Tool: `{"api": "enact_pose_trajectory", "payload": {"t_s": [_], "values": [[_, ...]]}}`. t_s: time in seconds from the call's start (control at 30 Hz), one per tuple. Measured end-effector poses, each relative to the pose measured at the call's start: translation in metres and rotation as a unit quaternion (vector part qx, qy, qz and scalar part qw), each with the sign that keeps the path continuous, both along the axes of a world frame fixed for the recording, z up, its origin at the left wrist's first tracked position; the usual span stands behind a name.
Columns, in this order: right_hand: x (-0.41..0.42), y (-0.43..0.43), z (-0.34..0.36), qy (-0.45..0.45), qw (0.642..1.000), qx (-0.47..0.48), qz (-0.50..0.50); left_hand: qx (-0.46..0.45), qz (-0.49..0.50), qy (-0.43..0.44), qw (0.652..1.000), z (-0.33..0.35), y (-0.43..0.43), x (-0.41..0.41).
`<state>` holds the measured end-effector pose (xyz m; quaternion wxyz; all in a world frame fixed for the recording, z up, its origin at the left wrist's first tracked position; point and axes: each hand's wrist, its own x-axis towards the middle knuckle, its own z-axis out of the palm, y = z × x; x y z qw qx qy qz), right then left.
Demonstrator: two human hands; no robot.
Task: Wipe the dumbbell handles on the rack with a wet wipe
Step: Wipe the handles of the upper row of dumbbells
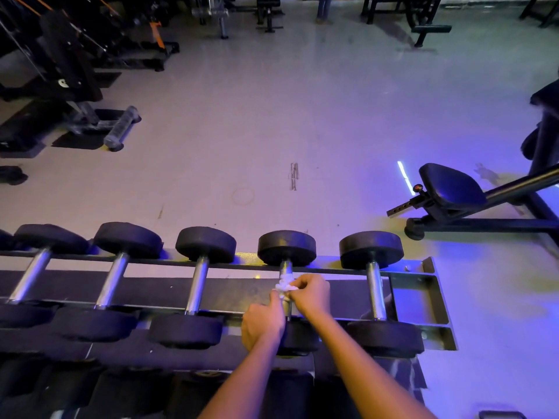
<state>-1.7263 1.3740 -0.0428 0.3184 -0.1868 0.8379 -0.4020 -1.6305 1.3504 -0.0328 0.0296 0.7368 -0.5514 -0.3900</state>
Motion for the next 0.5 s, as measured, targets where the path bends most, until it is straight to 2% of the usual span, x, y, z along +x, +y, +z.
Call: {"api": "enact_pose_trajectory", "payload": {"t_s": [0.2, 0.3, 0.5], "values": [[0.011, 0.026, -0.001, -0.024, 0.999, 0.024, 0.018, 0.001, 0.011, 0.008, 1.000, -0.003, -0.001, -0.002], [0.009, 0.016, 0.003, -0.040, 0.999, 0.022, -0.013, 0.005, 0.016, 0.012, 1.000, 0.000, -0.001, -0.002], [-0.011, -0.020, 0.018, 0.013, 1.000, 0.002, -0.021, 0.018, 0.014, 0.016, 1.000, 0.005, 0.000, 0.000]]}}
